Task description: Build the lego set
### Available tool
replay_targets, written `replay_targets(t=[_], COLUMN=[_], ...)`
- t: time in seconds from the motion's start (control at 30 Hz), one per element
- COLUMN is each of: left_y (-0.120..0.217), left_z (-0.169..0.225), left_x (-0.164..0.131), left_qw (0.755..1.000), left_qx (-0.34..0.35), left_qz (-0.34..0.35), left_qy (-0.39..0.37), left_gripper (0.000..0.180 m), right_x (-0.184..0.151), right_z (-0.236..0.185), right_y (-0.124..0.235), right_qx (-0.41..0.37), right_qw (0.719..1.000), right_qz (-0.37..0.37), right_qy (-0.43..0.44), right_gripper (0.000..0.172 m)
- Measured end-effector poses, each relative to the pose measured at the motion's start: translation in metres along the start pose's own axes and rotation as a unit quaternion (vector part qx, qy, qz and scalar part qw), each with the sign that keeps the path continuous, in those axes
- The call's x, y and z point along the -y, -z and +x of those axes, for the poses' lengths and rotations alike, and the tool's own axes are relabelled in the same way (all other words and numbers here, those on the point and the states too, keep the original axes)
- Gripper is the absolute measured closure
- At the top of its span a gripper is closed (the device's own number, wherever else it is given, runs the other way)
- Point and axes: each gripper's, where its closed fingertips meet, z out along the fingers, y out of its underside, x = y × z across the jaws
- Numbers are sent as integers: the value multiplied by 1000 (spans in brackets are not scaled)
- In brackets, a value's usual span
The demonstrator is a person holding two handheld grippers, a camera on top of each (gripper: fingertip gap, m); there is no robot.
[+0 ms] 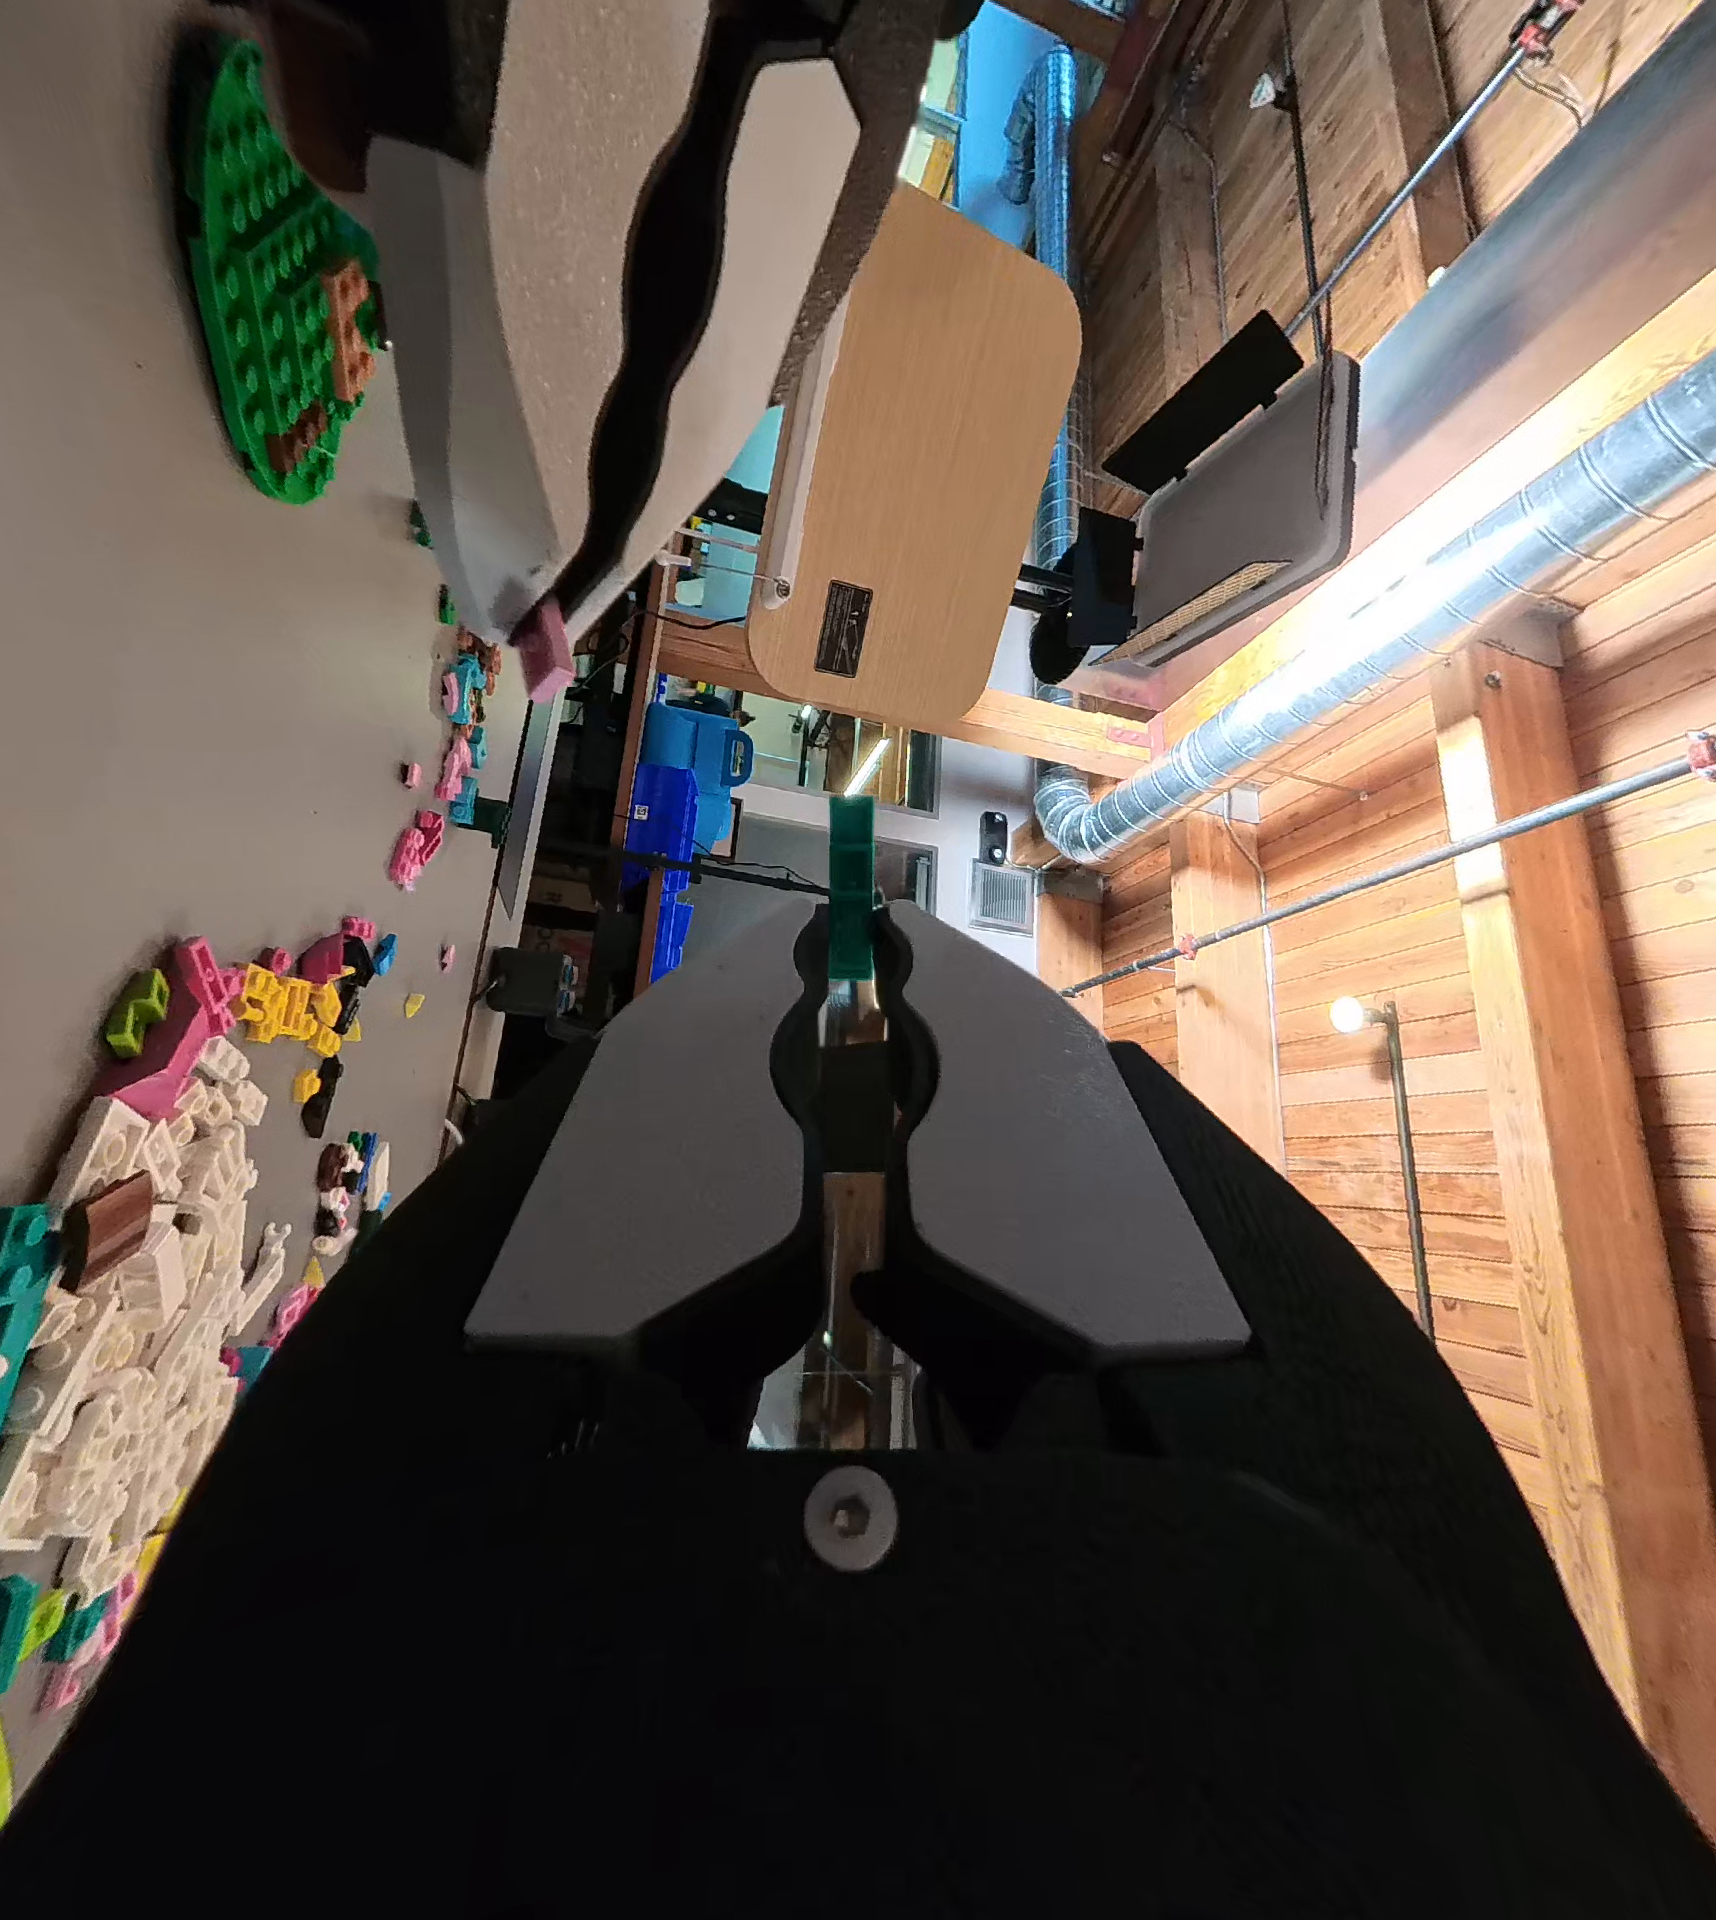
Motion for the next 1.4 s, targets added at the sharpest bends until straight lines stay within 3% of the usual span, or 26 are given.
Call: replay_targets(t=[0.03, 0.27, 0.73, 0.9, 1.2, 1.4], left_y=[0, 2, 0, -1, -3, -4], left_z=[0, -2, -4, -7, -9, -9], left_x=[0, 6, 4, 0, -3, -5], left_qw=[1000, 1000, 1000, 1000, 999, 999], left_qx=[0, 7, 2, 8, 5, 5], left_qz=[0, 19, 20, 12, 3, -1], left_qy=[0, -1, 13, 21, 34, 34], left_gripper=[177, 177, 177, 177, 177, 177], right_x=[0, 6, 20, 15, -7, -30], right_z=[-3, -34, -39, -57, -93, -104], right_y=[0, 1, 0, 0, 8, 29], right_qx=[6, 108, 127, 177, 341, 497], right_qw=[1000, 994, 991, 982, 928, 848], right_qz=[0, 15, 41, 40, 49, 22], right_qy=[1, 0, 31, 52, 140, 182], right_gripper=[167, 166, 166, 166, 166, 166])
